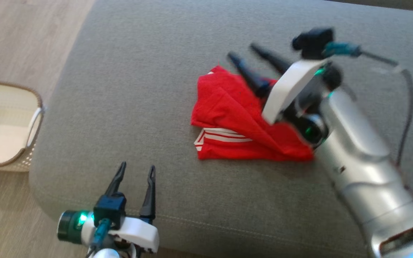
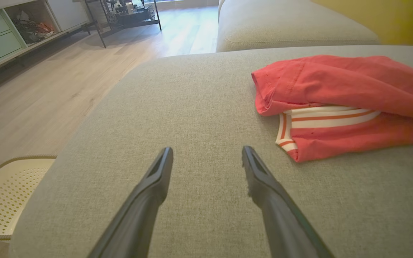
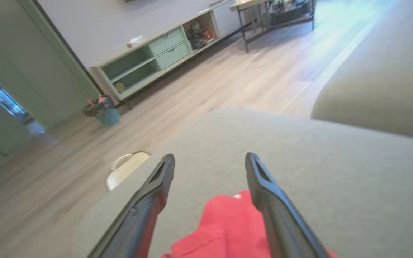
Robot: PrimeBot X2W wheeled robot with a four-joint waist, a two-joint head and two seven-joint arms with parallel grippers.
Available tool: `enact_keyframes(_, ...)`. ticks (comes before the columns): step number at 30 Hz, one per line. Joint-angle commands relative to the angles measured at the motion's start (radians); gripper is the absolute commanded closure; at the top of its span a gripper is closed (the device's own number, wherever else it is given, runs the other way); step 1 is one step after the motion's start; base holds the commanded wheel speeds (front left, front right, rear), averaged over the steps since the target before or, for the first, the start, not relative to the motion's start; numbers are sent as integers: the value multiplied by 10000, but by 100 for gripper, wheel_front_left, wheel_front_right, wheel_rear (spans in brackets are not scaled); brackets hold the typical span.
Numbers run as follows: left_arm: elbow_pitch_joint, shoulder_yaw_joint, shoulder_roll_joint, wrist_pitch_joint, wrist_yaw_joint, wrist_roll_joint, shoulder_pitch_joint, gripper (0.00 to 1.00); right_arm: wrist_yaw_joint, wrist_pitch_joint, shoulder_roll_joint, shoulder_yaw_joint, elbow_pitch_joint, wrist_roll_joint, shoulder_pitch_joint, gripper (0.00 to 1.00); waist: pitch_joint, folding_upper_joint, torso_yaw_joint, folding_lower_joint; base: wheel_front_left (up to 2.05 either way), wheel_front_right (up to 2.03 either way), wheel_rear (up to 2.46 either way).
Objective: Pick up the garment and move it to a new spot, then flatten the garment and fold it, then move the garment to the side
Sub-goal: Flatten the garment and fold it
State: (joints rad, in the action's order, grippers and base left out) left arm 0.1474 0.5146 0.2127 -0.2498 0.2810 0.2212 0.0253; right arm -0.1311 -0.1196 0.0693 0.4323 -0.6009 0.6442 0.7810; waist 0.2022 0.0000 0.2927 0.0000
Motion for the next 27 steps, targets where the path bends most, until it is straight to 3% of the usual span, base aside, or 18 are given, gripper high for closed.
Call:
enact_keyframes(1, -339, -442, 66, -120, 19, -78, 221, 0, 4, 164, -100, -134, 351, -482, 398, 0, 9, 0, -138, 0, 0, 0, 0)
enact_keyframes(7, -427, -556, 1, -120, -38, -172, 245, 0, 4, 113, 582, -548, 467, -1949, 4, 0, 33, 0, -301, 0, 0, 0, 0)
enact_keyframes(8, -430, -562, -25, -120, -55, -186, 258, 0, 4, 69, 697, -403, 464, -2082, -98, 31, 39, 0, -302, 0, 0, 0, 0)
enact_keyframes(9, -432, -563, -51, -120, -79, -199, 273, 0, 4, 65, 808, -253, 438, -2194, -194, 74, 47, 0, -290, 0, 0, 0, 0)
enact_keyframes(10, -434, -559, -78, -120, -103, -215, 286, 0, 4, 48, 895, -54, 388, -2264, -283, 100, 59, 0, -270, 0, 0, 0, 0)
enact_keyframes(19, -353, -603, -203, -120, -297, -317, 380, 0, 4, 449, 1599, 2707, -754, -2622, 109, 100, 252, 0, 143, 0, 0, 0, 0)
enact_keyframes(27, -285, -722, -284, -120, -325, -344, 307, 0, 4, 866, 1242, 4110, -1102, -1221, 352, 100, 175, 0, 301, 0, 0, 0, 0)
